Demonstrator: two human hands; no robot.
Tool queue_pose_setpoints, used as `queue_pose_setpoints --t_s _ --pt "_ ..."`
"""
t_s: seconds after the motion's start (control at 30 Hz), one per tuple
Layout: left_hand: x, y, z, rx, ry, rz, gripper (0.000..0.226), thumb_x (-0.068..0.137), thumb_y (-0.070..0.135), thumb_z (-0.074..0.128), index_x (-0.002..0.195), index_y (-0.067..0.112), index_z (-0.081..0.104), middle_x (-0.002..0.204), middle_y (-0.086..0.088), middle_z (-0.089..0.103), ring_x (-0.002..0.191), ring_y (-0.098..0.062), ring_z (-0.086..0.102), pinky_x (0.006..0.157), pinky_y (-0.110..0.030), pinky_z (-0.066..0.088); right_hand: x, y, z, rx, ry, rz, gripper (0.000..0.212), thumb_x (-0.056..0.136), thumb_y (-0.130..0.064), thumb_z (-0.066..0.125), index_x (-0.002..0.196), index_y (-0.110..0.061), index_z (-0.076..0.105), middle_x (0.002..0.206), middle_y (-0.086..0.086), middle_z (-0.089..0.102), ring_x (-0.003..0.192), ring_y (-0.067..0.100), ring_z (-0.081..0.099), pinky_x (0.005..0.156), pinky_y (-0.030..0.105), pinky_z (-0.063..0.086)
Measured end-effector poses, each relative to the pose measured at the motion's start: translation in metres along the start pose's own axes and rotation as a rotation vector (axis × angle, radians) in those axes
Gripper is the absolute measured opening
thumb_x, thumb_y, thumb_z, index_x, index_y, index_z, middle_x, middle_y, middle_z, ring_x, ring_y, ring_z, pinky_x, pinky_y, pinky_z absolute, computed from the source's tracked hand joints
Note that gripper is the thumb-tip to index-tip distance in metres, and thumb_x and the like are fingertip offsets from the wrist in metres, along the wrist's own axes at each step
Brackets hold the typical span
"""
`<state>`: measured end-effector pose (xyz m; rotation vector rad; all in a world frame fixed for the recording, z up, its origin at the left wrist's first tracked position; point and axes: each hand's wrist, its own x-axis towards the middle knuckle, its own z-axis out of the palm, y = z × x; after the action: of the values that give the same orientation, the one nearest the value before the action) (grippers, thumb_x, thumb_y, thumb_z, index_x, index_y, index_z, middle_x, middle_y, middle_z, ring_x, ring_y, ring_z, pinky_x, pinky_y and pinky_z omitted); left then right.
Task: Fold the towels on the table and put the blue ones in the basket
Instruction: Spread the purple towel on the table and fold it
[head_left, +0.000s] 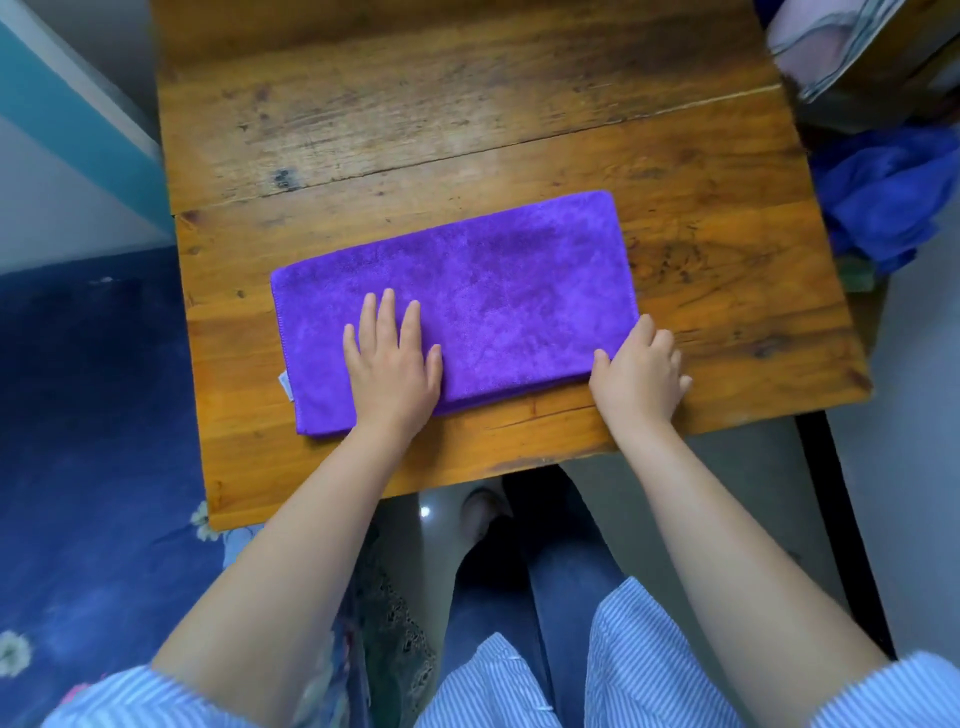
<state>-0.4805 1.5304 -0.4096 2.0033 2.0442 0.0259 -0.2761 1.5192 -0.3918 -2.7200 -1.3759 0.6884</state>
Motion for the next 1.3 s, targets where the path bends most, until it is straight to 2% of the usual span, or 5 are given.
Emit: queue_pose_setpoints --t_s 0.37,0.7,0.83,1.03,1.3 --pt "0.091 0.073 -0.021 0.151 -0.137 0.256 0.041 0.092 0.027 0.044 0.130 0.011 0.042 0.113 -0.016 0.050 0.104 -0.034 0.049 0.070 -0.041 0.044 0.047 -0.008 -0.037 0.095 -0.179 0.052 0.028 0.080 -0.015 0.057 0.107 -0.007 0.058 0.118 0.015 0.051 0.111 0.034 0.050 0.094 0.039 0.039" --pt "0.213 0.156 -0.029 -0.230 -0.263 0.114 0.054 0.087 0.022 0.050 0.138 0.016 0.035 0.135 -0.011 0.050 0.124 -0.029 0.046 0.104 -0.042 0.036 0.173 -0.015 -0.096 -0.118 -0.128 -0.277 0.027 0.081 -0.004 0.050 0.107 -0.010 0.056 0.116 0.010 0.057 0.113 0.031 0.050 0.094 0.038 0.034" --pt "0.260 0.182 -0.035 -0.618 -0.321 -0.103 0.060 0.081 0.009 0.057 0.137 0.018 0.038 0.130 -0.007 0.052 0.114 -0.019 0.052 0.093 -0.019 0.039 0.222 -0.025 -0.115 -0.163 -0.128 -0.397 0.026 0.083 -0.007 0.052 0.109 -0.011 0.058 0.116 0.010 0.057 0.112 0.030 0.051 0.094 0.037 0.036" --pt "0.301 0.184 -0.055 -0.655 -0.439 -0.061 0.034 0.079 -0.005 0.058 0.109 0.010 0.064 0.072 0.000 0.055 0.059 -0.008 0.047 0.039 -0.003 0.035 0.266 -0.042 -0.139 -0.220 0.007 -0.523 0.025 0.082 -0.005 0.053 0.106 -0.009 0.059 0.113 0.013 0.056 0.110 0.031 0.050 0.094 0.038 0.034" --pt "0.278 0.167 -0.097 -0.531 -0.187 0.252 0.025 0.074 -0.006 0.065 0.070 0.015 0.053 0.069 0.003 0.051 0.059 -0.007 0.046 0.052 -0.011 0.036 0.245 -0.042 -0.163 -0.025 0.305 -0.681 0.020 0.078 0.006 0.052 0.092 -0.003 0.062 0.101 0.016 0.058 0.099 0.033 0.050 0.087 0.035 0.032"
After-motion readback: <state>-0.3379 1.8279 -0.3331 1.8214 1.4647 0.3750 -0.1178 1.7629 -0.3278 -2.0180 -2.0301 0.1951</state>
